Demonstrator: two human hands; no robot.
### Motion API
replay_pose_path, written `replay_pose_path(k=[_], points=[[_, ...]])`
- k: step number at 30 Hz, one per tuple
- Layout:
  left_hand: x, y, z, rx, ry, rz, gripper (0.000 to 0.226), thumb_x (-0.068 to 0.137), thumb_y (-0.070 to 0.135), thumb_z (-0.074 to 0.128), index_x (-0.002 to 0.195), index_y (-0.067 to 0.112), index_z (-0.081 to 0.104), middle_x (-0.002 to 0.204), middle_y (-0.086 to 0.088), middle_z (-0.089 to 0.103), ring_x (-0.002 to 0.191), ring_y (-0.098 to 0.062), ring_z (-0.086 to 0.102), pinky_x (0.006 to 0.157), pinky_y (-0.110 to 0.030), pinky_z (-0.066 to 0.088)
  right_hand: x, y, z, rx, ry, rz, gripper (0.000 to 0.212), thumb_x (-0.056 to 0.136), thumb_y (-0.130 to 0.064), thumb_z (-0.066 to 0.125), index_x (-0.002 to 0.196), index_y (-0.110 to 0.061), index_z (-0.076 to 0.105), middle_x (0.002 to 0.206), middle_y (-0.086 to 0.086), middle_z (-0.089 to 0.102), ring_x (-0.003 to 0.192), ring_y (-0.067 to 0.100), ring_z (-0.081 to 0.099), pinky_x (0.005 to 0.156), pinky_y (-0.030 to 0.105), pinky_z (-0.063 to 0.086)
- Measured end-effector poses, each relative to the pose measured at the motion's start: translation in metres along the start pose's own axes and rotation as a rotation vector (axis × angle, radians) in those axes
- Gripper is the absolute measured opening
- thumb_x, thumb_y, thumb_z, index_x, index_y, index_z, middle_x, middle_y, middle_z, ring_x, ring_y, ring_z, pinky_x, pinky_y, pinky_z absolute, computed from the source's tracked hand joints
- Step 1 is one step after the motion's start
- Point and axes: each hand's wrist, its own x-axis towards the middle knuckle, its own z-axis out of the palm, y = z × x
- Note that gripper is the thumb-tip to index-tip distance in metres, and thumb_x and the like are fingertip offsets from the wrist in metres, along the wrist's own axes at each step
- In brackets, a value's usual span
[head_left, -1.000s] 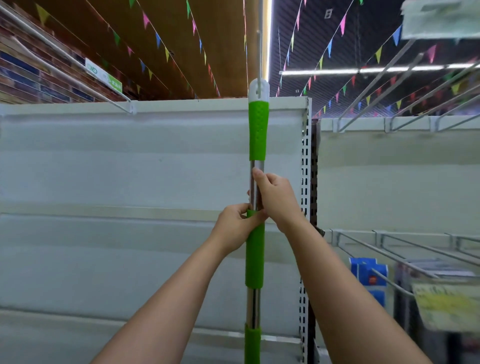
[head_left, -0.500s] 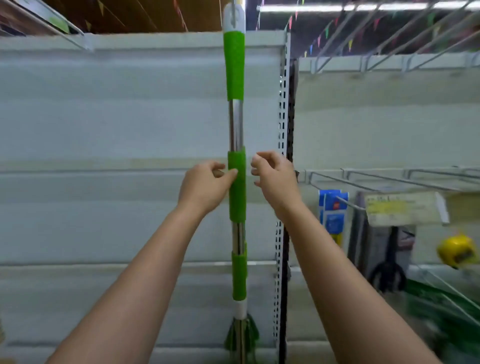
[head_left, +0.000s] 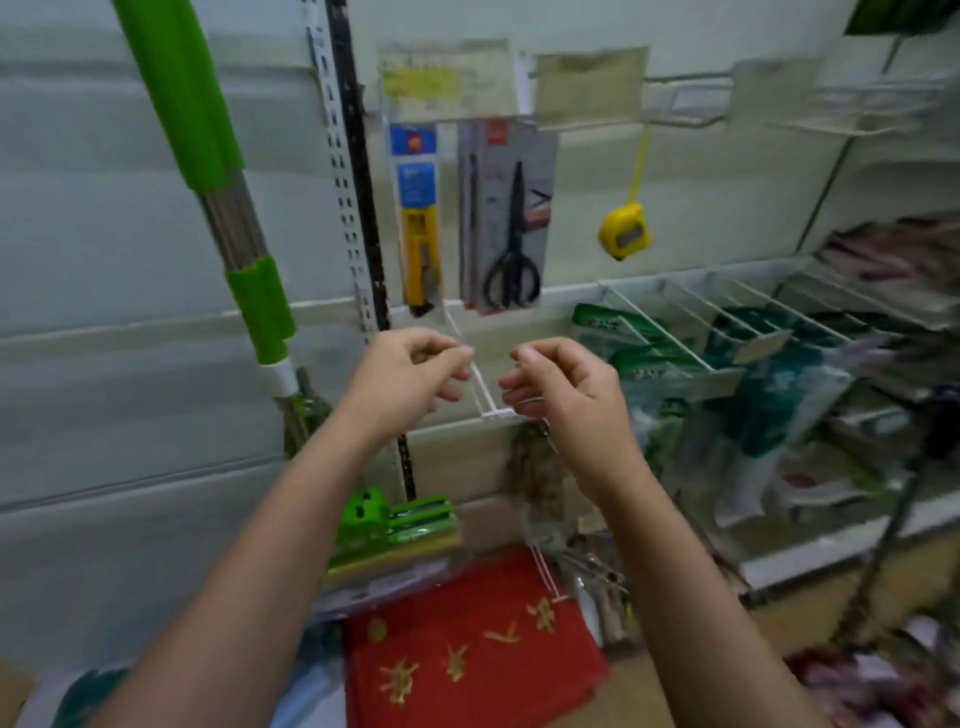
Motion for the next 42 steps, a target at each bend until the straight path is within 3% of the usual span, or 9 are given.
replay_pose_path(k=[3,9,15,19,23,28,35,38,42], points=[[-0.023,0.017,0.078,-0.095,-0.065,-0.002,0.018,0.089,0.017,0.057,0.072,0.023,0.057,0.068,0.005,0.064,0.043,0.002,0.059,0.048,-0.017,0.043,-0.036,0.008,-0.076,-0.020,0.072,0.050,0.021,0.093,-0.011,0.050,0.074,-0.016,0.058,0.069,0.006,0.062,0.061,0.009,0.058,0.059,0.017,0.048],[-0.070,0.048,0.267,-0.183,-0.285,-0.053,0.019,0.089,0.016,0.057,0.071,0.022,0.060,0.067,0.004,0.065,0.043,0.001,0.058,0.045,-0.016,0.043,-0.116,0.023,-0.261,-0.156,0.266,0.223,0.020,0.093,-0.015,0.051,0.074,-0.017,0.059,0.067,0.001,0.062,0.058,0.006,0.057,0.060,0.021,0.047],[-0.095,0.097,0.427,-0.162,-0.520,-0.034,0.018,0.089,0.018,0.058,0.072,0.022,0.063,0.074,-0.003,0.067,0.062,-0.019,0.062,0.052,-0.024,0.041,-0.170,0.024,-0.413,-0.180,0.519,0.320,0.021,0.094,-0.016,0.049,0.075,-0.015,0.057,0.069,0.003,0.059,0.065,0.015,0.055,0.058,0.021,0.047],[-0.102,0.130,0.518,-0.150,-0.668,0.008,0.017,0.089,0.020,0.058,0.073,0.022,0.063,0.073,0.001,0.068,0.065,-0.017,0.063,0.050,-0.019,0.042,-0.182,0.028,-0.492,-0.194,0.627,0.351,0.021,0.093,-0.019,0.050,0.075,-0.017,0.059,0.073,0.006,0.061,0.070,0.018,0.057,0.063,0.026,0.047],[-0.095,0.150,0.603,-0.155,-0.755,0.008,0.016,0.088,0.020,0.060,0.073,0.020,0.064,0.074,-0.004,0.069,0.061,-0.016,0.062,0.047,-0.019,0.041,-0.179,0.033,-0.566,-0.164,0.697,0.375,0.018,0.093,-0.016,0.049,0.078,-0.012,0.059,0.071,0.005,0.059,0.064,0.014,0.055,0.057,0.020,0.047],[-0.066,0.170,0.713,-0.200,-0.789,-0.019,0.015,0.088,0.017,0.059,0.075,0.014,0.065,0.073,-0.007,0.068,0.054,-0.013,0.058,0.051,-0.021,0.042,-0.160,0.048,-0.668,-0.192,0.758,0.418,0.019,0.093,-0.019,0.050,0.077,-0.016,0.059,0.069,0.000,0.060,0.061,0.010,0.057,0.059,0.020,0.049],[-0.017,0.214,0.855,-0.205,-0.824,-0.094,0.018,0.091,0.021,0.055,0.084,0.009,0.066,0.079,-0.007,0.069,0.064,-0.019,0.062,0.064,-0.033,0.047,-0.118,0.060,-0.807,-0.236,0.809,0.506,0.016,0.092,-0.017,0.050,0.080,-0.013,0.060,0.072,0.005,0.062,0.065,0.014,0.057,0.058,0.020,0.047],[-0.002,0.233,0.902,-0.148,-0.854,-0.072,0.020,0.091,0.023,0.054,0.090,0.008,0.067,0.078,-0.002,0.069,0.063,-0.015,0.064,0.065,-0.032,0.051,-0.101,0.066,-0.857,-0.233,0.812,0.522,0.015,0.092,-0.017,0.050,0.083,-0.014,0.060,0.072,0.003,0.062,0.069,0.017,0.058,0.065,0.028,0.048],[0.021,0.244,0.960,-0.119,-0.795,-0.100,0.014,0.091,0.022,0.053,0.090,0.015,0.066,0.079,-0.001,0.069,0.064,-0.013,0.064,0.060,-0.026,0.049,-0.076,0.083,-0.922,-0.215,0.761,0.554,0.017,0.093,-0.018,0.048,0.083,-0.012,0.060,0.073,0.003,0.061,0.067,0.015,0.056,0.063,0.027,0.047]])
